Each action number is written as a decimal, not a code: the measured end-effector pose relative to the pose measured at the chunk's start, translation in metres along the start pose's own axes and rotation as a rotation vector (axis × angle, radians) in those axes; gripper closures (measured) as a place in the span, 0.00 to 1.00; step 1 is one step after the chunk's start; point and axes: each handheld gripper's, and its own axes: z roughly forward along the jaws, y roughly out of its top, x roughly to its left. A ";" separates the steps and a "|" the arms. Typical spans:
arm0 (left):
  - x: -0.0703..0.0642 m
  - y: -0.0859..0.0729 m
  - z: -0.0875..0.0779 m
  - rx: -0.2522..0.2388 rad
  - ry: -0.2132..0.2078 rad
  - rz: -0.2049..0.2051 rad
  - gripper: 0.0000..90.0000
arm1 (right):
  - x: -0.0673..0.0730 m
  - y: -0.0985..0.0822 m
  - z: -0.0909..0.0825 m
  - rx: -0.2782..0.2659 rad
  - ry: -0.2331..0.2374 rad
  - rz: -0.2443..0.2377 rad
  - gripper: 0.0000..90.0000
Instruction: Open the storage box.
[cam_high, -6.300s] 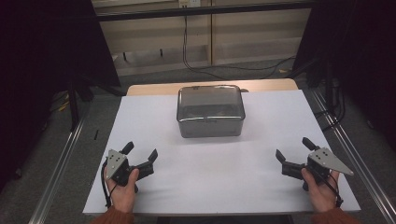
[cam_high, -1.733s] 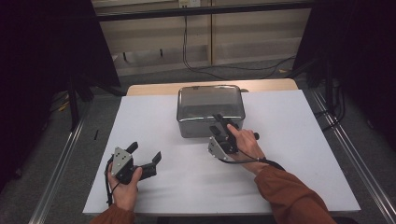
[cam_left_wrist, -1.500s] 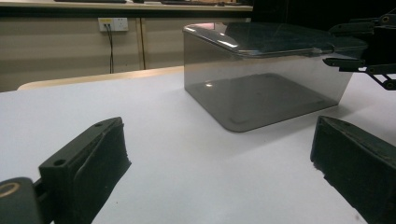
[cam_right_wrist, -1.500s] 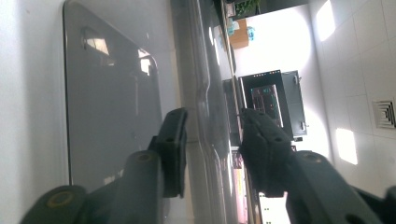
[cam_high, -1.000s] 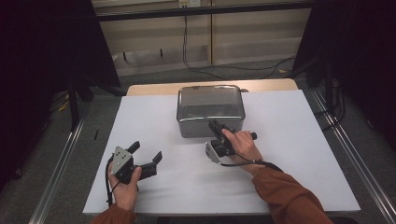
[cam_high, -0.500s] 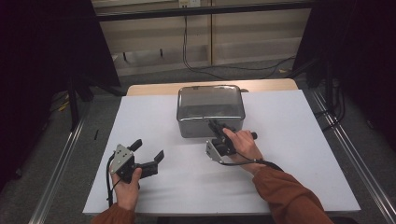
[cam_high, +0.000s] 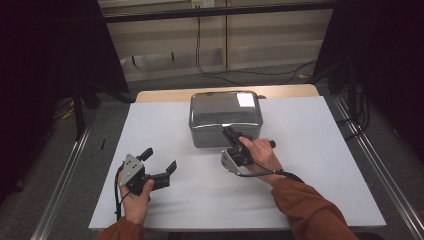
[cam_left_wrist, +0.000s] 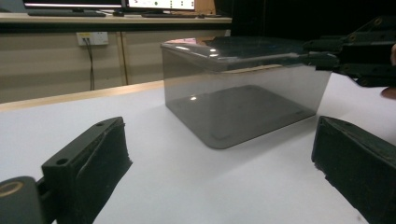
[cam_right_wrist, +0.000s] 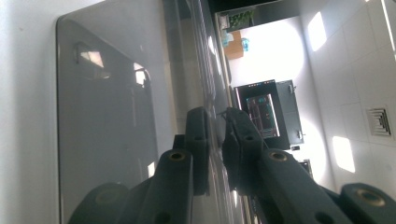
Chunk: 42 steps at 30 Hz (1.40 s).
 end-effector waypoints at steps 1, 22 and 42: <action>0.000 0.000 0.001 0.005 0.005 0.014 0.04 | -0.001 0.000 0.000 -0.003 0.000 0.004 0.90; -0.006 0.014 0.026 0.022 -0.042 0.052 0.04 | -0.008 0.002 0.005 -0.008 0.000 0.009 0.88; -0.004 0.035 0.060 -0.026 -0.052 0.097 0.03 | -0.014 0.002 0.006 -0.010 -0.012 0.018 0.87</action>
